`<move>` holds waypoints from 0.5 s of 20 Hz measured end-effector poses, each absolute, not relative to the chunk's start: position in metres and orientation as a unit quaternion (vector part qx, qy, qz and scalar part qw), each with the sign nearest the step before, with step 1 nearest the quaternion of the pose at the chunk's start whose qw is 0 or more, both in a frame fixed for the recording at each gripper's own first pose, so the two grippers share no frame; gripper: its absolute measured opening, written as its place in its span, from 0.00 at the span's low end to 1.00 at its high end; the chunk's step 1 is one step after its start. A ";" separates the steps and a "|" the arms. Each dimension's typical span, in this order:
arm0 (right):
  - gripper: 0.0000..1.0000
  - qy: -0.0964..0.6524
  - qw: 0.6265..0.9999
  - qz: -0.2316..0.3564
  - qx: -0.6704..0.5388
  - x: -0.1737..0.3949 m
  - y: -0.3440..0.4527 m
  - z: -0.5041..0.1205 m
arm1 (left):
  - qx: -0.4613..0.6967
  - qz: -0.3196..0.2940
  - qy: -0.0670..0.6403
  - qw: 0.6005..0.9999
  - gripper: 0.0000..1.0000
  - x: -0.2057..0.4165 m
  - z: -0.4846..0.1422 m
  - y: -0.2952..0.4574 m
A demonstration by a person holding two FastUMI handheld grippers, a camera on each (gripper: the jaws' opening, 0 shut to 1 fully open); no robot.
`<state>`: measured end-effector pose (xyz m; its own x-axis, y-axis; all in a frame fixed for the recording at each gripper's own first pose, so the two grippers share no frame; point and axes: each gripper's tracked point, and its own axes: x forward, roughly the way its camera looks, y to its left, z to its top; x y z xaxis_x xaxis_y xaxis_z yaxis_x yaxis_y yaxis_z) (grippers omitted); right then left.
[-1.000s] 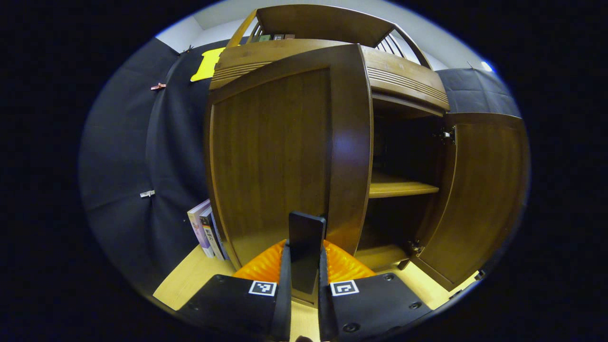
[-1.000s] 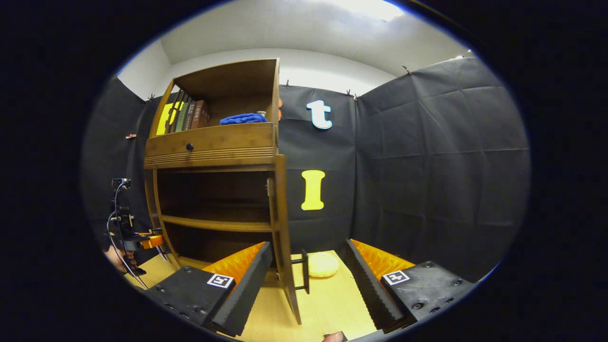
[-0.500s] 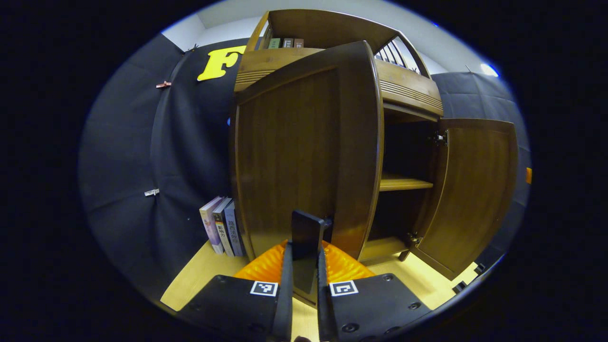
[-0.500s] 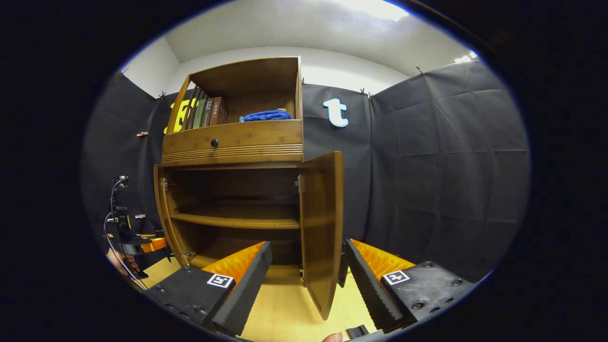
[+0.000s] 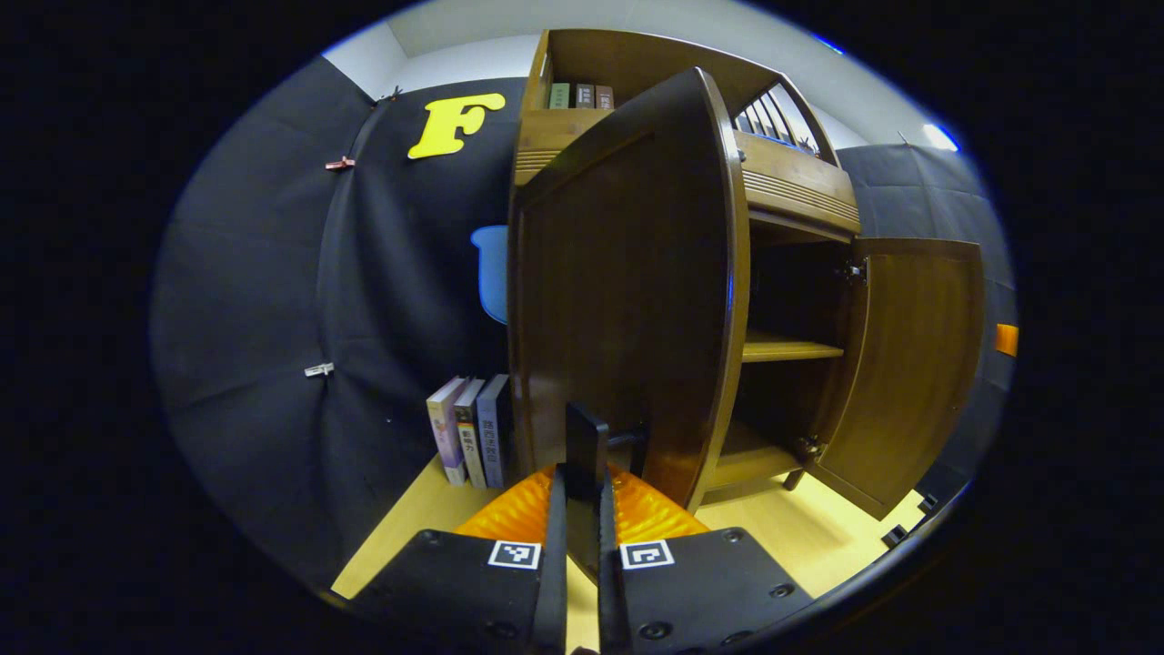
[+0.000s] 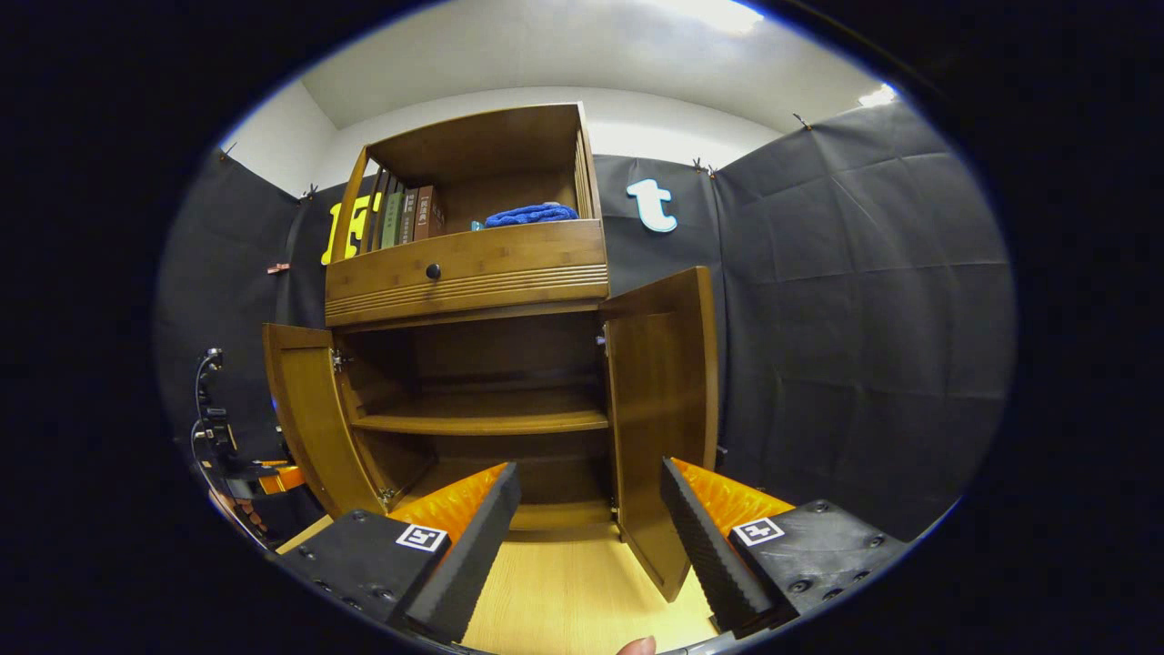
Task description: Open the right door of the double-door shoe cabinet with the right hand, and open the left door with the left hand.
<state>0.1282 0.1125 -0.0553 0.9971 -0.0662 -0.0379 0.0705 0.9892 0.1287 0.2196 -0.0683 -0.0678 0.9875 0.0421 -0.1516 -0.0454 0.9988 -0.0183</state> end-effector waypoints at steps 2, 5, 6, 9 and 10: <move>0.98 0.018 0.997 -0.030 0.067 0.131 0.118 -0.055 | -0.021 0.028 0.074 0.997 0.16 0.218 -0.065 -0.063; 0.98 0.019 0.997 -0.023 0.065 0.135 0.127 -0.055 | -0.037 0.033 0.071 0.996 0.11 0.217 -0.065 -0.055; 0.98 0.020 0.998 -0.020 0.064 0.136 0.130 -0.055 | -0.039 0.035 0.071 0.996 0.11 0.215 -0.065 -0.053; 0.98 0.024 0.998 -0.014 0.060 0.138 0.137 -0.057 | -0.034 0.050 0.072 0.996 0.10 0.212 -0.065 -0.039; 0.98 0.027 0.998 -0.013 0.060 0.138 0.139 -0.058 | -0.038 0.045 0.072 0.996 0.07 0.213 -0.066 -0.039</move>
